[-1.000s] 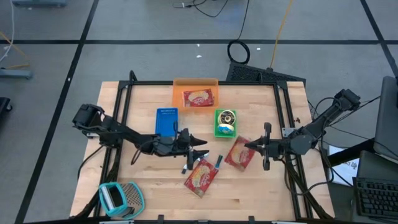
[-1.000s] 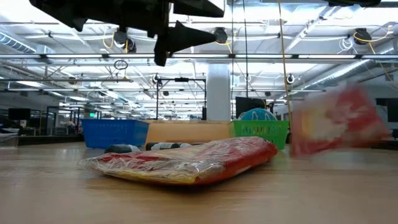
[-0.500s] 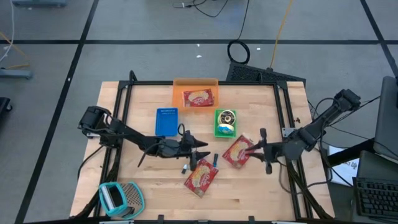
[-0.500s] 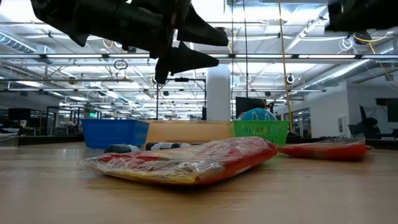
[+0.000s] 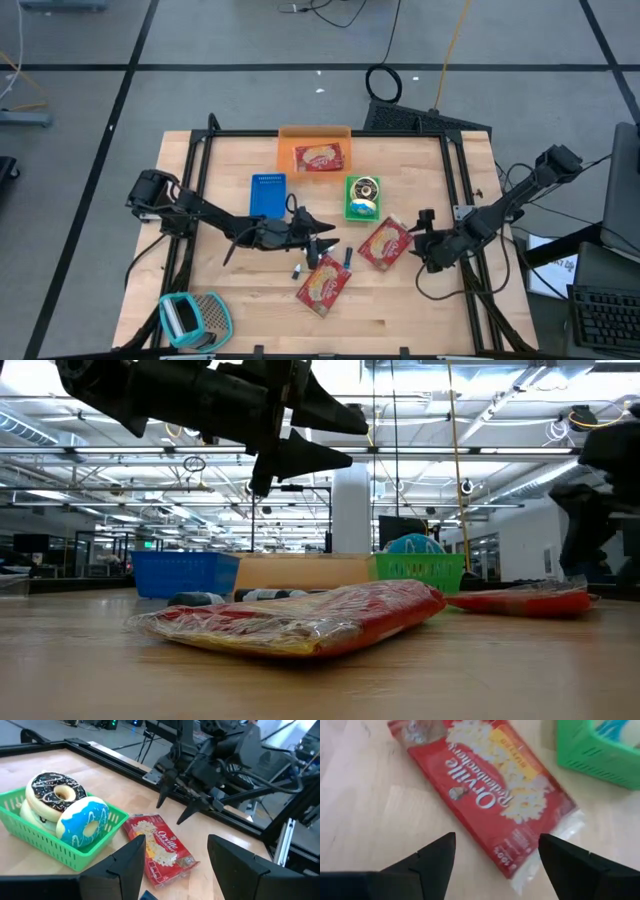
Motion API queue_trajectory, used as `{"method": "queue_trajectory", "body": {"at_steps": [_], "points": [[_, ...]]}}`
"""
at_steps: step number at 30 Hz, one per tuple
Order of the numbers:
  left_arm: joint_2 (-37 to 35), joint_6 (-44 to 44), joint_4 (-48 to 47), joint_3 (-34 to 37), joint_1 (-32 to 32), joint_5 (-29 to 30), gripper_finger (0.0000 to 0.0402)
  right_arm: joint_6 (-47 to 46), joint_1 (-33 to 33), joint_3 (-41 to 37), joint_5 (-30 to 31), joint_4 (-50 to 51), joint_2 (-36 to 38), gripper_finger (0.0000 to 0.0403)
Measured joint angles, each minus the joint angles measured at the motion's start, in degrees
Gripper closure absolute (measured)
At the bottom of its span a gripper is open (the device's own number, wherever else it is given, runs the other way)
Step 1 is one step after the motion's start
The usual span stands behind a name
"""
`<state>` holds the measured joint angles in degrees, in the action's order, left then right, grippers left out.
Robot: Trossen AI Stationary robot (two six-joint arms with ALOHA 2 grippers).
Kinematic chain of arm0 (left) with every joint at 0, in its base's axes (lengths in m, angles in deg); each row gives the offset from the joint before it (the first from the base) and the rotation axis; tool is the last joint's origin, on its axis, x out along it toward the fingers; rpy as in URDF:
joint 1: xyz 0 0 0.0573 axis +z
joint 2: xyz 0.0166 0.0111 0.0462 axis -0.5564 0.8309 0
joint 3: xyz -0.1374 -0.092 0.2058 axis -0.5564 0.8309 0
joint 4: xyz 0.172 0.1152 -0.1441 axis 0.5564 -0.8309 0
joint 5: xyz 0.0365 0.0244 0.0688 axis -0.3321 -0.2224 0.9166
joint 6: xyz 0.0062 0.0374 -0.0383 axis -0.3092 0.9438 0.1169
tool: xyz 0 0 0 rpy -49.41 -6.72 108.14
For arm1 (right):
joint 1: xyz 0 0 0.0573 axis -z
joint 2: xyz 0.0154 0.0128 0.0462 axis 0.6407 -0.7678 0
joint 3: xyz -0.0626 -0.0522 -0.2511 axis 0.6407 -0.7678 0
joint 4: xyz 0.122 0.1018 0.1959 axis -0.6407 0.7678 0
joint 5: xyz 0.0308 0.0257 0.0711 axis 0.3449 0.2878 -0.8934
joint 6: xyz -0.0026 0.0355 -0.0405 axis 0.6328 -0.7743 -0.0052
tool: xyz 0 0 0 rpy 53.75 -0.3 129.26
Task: Pick & Place Food Item
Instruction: Put the right red popcorn bag into the orange bin
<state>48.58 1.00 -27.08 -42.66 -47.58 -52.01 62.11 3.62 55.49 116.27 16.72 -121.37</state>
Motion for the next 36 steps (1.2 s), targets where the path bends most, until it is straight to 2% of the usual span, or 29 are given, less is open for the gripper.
{"method": "queue_trajectory", "body": {"at_steps": [5,14,18,24,25,29,36], "points": [[0.0,-0.2,0.1,0.0,0.7,0.0,0.0186,4.0,0.7,-3.7,0.1,-6.0,-3.8,0.0141],[0.0,-1.3,0.0,0.0,0.7,-0.1,0.0185,1.3,3.4,-3.8,2.0,-11.3,-11.2,0.0178],[0.0,-1.3,-0.2,0.0,0.7,0.0,0.0186,0.6,4.0,-3.9,0.8,-12.8,-12.5,0.0235],[0.0,-1.3,-0.3,0.0,0.7,-0.1,0.0186,0.6,4.3,-4.0,-1.4,-13.4,-12.6,0.0373],[0.0,-1.3,-0.3,0.0,0.7,-0.1,0.0186,0.6,4.4,-4.0,-1.3,-13.7,-12.6,0.0387],[0.0,-1.3,-0.3,0.0,0.7,-0.1,0.0185,2.5,4.3,-3.8,-1.6,-16.4,-12.0,0.0394],[0.0,-2.4,-0.3,0.0,0.7,-0.1,0.0186,8.7,4.0,2.6,-2.0,-17.0,-9.0,0.0402]]}}
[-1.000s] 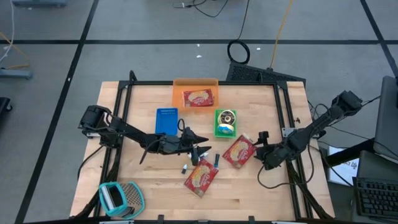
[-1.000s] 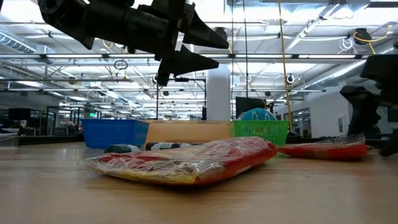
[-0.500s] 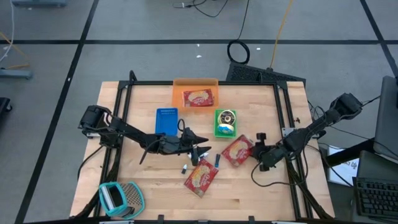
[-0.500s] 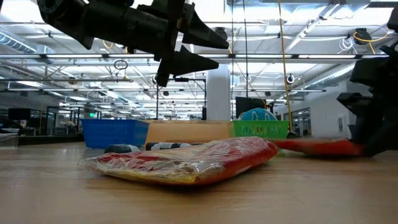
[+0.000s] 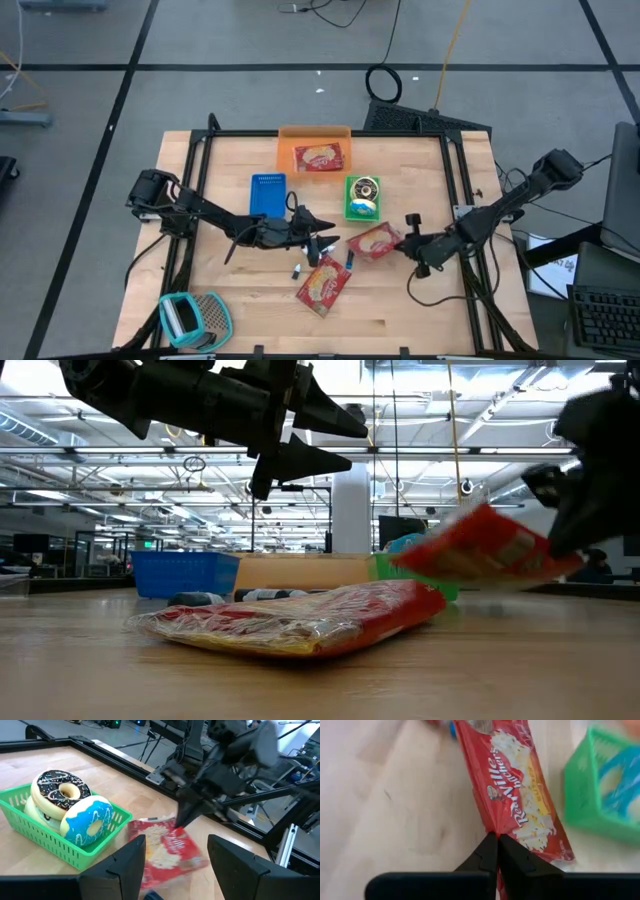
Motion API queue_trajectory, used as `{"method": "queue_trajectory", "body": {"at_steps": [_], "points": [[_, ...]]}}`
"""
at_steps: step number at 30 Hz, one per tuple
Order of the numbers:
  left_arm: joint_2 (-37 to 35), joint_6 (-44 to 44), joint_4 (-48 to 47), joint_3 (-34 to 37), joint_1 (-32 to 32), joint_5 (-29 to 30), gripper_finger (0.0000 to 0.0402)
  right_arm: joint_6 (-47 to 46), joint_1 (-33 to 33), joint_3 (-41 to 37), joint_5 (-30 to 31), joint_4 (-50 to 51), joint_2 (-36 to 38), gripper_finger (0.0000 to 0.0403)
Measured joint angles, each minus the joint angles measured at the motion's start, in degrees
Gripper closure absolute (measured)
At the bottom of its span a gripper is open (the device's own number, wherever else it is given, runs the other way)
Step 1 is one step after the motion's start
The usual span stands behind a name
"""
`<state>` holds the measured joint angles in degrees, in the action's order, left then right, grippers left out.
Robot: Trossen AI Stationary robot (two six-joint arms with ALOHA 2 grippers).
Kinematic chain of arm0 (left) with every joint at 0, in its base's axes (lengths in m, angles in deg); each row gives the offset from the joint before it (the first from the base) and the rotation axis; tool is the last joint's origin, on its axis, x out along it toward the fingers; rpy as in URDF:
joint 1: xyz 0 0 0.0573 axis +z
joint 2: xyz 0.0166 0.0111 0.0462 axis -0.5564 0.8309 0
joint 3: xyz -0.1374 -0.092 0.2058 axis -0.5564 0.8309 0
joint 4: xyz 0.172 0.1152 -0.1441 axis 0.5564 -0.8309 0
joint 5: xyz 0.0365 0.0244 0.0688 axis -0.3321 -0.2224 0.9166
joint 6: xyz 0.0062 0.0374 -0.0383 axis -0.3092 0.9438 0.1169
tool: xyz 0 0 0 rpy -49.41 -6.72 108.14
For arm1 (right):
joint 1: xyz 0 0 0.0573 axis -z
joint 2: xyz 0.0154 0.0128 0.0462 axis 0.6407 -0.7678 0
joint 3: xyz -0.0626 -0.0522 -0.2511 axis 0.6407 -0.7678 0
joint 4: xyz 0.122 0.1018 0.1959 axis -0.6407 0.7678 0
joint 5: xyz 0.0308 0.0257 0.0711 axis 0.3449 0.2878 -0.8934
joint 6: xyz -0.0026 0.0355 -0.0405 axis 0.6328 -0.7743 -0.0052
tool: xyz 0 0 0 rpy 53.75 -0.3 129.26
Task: Pick & Place Food Item
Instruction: Put the right red popcorn bag into the orange bin
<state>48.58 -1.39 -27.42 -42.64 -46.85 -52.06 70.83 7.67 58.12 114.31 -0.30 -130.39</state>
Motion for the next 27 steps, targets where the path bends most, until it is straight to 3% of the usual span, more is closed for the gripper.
{"method": "queue_trajectory", "body": {"at_steps": [8,15,19,27], "points": [[0.0,-6.9,0.7,0.0,0.2,0.0,0.0186,7.4,-4.3,5.0,7.3,-2.1,0.5,0.0403],[0.0,-15.8,4.0,0.0,0.6,-0.1,0.0186,15.9,-6.9,5.6,26.4,-3.0,0.5,0.0403],[0.0,-21.1,4.0,0.0,1.7,0.0,0.0186,22.4,-6.9,5.6,34.3,-5.8,0.5,0.0403],[0.0,-22.4,3.8,-1.3,3.4,0.1,0.0186,33.1,-4.3,5.7,38.0,-13.1,0.3,0.0403]]}}
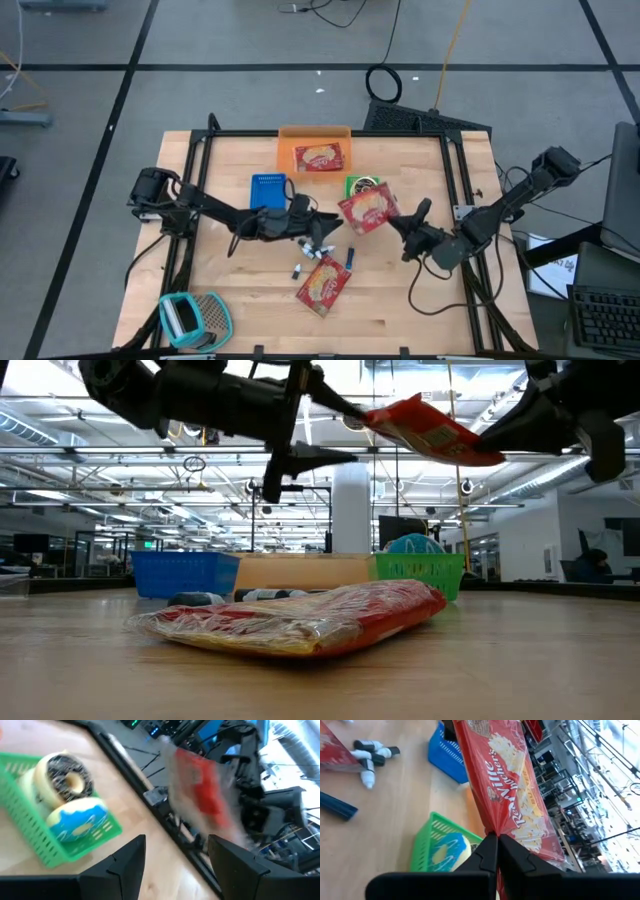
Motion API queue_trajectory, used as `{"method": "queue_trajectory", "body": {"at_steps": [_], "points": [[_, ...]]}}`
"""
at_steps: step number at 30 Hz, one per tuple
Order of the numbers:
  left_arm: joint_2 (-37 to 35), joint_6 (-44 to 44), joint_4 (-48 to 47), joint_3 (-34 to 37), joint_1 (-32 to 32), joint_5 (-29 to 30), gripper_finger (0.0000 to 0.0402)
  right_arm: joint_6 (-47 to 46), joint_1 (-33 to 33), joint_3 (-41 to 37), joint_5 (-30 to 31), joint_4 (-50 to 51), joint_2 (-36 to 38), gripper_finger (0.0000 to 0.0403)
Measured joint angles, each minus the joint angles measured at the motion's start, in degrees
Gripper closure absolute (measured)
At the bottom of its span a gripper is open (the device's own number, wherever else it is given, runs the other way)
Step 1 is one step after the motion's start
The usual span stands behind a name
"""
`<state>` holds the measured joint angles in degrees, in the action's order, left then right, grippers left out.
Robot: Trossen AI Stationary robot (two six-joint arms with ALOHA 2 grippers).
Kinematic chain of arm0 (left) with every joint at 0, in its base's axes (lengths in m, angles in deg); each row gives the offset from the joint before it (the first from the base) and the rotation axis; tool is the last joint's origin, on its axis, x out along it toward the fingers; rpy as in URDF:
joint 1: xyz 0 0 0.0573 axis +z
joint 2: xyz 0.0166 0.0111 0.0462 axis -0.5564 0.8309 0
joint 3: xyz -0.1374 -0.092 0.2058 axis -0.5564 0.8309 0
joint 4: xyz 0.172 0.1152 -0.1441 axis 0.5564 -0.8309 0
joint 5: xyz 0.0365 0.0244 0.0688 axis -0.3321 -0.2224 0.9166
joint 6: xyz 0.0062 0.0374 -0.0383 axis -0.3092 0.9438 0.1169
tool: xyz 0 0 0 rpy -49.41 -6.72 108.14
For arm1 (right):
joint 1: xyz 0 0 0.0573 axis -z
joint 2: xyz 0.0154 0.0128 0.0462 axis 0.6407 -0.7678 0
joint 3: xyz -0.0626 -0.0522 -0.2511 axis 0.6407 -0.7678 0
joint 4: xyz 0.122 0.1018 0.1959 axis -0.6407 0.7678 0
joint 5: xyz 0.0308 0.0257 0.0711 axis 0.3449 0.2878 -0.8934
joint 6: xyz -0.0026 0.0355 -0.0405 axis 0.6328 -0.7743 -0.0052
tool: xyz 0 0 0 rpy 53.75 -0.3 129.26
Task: Pick & Place Food Item
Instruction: Put the right red popcorn bag into the orange bin
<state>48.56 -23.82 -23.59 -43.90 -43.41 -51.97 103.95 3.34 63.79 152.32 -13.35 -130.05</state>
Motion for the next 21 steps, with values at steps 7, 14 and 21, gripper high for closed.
{"method": "queue_trajectory", "body": {"at_steps": [7,14,21], "points": [[-0.1,4.3,-0.8,-5.3,0.3,0.0,0.0186,0.2,2.4,0.0,0.0,0.7,0.0,0.0403],[-0.1,5.1,-5.3,-8.5,1.6,0.0,0.0186,0.2,3.1,0.0,0.0,0.7,-0.1,0.0403],[0.0,3.6,-9.1,-8.5,3.7,1.0,0.0186,1.2,3.1,0.0,1.1,0.5,-0.1,0.0403]]}}
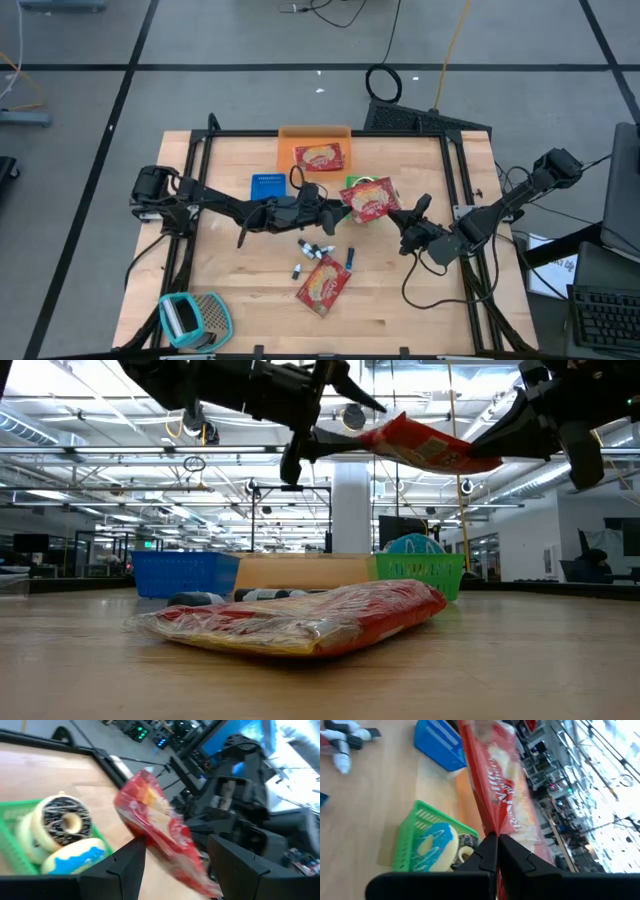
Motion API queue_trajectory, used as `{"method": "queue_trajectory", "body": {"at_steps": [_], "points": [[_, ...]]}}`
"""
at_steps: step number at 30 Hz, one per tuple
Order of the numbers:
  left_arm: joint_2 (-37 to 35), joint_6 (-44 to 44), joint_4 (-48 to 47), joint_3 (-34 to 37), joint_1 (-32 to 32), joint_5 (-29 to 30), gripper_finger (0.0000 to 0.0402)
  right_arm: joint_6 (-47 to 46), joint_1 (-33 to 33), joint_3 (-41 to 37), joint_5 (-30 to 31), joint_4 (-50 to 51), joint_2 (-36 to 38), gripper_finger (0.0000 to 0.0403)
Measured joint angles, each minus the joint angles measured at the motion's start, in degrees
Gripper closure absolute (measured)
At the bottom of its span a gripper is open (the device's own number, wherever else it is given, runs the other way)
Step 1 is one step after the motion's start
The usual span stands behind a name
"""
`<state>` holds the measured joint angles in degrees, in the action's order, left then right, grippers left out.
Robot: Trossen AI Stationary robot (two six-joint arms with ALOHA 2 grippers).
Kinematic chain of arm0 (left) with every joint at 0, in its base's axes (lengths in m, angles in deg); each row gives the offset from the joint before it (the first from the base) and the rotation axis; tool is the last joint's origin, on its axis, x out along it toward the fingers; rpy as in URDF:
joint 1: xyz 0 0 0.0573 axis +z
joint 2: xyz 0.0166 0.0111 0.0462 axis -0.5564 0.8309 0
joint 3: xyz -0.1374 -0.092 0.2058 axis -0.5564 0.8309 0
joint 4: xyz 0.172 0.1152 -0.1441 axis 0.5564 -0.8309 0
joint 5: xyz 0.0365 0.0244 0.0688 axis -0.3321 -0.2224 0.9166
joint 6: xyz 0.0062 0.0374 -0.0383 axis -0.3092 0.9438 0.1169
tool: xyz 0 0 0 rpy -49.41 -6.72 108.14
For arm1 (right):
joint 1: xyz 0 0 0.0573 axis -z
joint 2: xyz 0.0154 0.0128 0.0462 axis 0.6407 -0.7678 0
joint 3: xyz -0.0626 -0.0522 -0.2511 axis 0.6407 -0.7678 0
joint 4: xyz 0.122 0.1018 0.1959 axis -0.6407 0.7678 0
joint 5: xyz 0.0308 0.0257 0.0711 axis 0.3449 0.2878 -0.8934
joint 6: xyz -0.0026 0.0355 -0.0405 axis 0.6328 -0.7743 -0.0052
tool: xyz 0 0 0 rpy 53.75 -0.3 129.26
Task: Pick & Place Food Item
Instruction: Put the right red popcorn bag into the orange bin
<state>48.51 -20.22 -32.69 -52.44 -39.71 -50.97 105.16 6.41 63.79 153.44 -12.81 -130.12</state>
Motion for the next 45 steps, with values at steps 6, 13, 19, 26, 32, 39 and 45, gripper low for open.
{"method": "queue_trajectory", "body": {"at_steps": [6,13,19,26,32,39,45], "points": [[0.0,-1.1,-2.0,0.0,0.9,0.6,0.0186,0.0,0.0,0.0,1.0,-0.9,0.0,0.0403],[0.0,-1.4,-2.0,0.0,2.1,0.6,0.0186,2.6,0.0,0.0,2.0,-4.3,0.0,0.0403],[0.0,-1.5,-2.0,0.0,2.2,0.6,0.0188,3.5,0.0,0.0,1.9,-5.3,0.0,0.0403],[0.0,-1.5,-2.0,0.0,2.7,0.5,0.0261,3.2,0.0,0.0,1.7,-5.2,-0.1,0.0403],[0.0,0.7,-1.9,0.0,2.8,0.5,0.0358,3.1,0.0,0.0,1.6,-5.2,-0.1,0.0403],[-0.6,10.8,-2.3,0.0,3.1,0.5,0.0395,-3.0,0.0,0.0,-4.5,-5.3,-0.2,0.04],[-6.4,15.7,-3.1,0.1,5.7,0.4,0.0398,-11.2,-0.1,0.0,-7.8,-6.9,-0.1,0.0377]]}}
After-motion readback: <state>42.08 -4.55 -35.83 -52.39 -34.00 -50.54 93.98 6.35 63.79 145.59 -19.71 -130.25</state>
